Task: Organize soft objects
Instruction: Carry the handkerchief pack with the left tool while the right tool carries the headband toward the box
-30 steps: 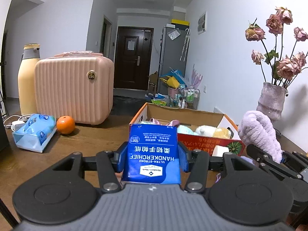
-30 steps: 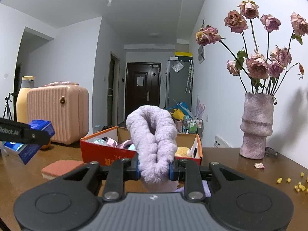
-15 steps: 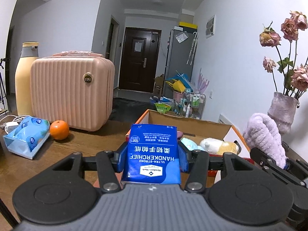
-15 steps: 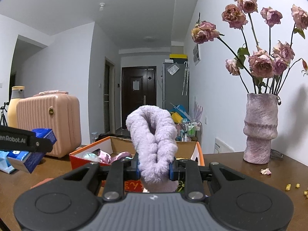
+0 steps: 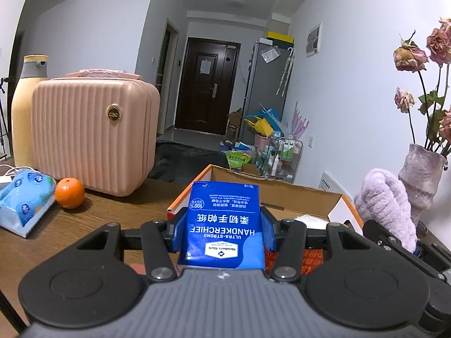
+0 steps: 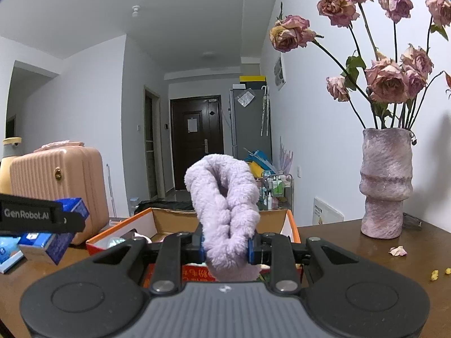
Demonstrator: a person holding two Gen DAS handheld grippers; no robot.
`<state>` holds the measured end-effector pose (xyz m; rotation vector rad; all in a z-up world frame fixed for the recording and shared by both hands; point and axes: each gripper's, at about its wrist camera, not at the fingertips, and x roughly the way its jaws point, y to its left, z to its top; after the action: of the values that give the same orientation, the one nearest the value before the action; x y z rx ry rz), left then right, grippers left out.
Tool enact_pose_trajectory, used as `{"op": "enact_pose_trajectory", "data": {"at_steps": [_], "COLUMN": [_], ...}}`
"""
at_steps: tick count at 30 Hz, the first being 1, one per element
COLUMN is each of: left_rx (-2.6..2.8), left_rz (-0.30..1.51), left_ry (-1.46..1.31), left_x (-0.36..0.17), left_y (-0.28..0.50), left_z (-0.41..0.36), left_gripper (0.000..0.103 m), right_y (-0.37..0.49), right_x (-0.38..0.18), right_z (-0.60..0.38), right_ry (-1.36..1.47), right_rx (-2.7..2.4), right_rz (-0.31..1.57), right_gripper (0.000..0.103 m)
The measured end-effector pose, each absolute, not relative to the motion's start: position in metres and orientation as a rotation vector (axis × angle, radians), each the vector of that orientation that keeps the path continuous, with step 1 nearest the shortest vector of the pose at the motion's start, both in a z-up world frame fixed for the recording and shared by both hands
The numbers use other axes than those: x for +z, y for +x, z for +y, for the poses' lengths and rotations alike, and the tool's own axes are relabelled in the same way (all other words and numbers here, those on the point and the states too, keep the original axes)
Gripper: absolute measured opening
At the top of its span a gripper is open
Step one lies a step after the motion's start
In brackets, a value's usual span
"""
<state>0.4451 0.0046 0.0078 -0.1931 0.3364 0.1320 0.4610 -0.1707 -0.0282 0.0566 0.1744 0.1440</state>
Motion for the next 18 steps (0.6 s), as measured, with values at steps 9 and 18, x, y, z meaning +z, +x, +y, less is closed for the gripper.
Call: {"op": "enact_pose_trajectory", "data": {"at_steps": [9,18], "left_rx": [0.125,0.128], "left_rz": [0.346,0.339], "left_ry": [-0.205,-0.213], "left_x": [0.004,0.005], "left_y": [0.473,0.506], "left_z": [-0.001,-0.007], "left_gripper": [0.052,0.052], "right_y": [0.487,0.515], "right_x": [-0.028,-0.027], "right_z": [-0.171,-0.171], "right_ry": [0.074,0.089], "right_rx": [0.128,0.106], "right_rz": [0.185,0.200], "right_gripper": [0.025,0.025]}}
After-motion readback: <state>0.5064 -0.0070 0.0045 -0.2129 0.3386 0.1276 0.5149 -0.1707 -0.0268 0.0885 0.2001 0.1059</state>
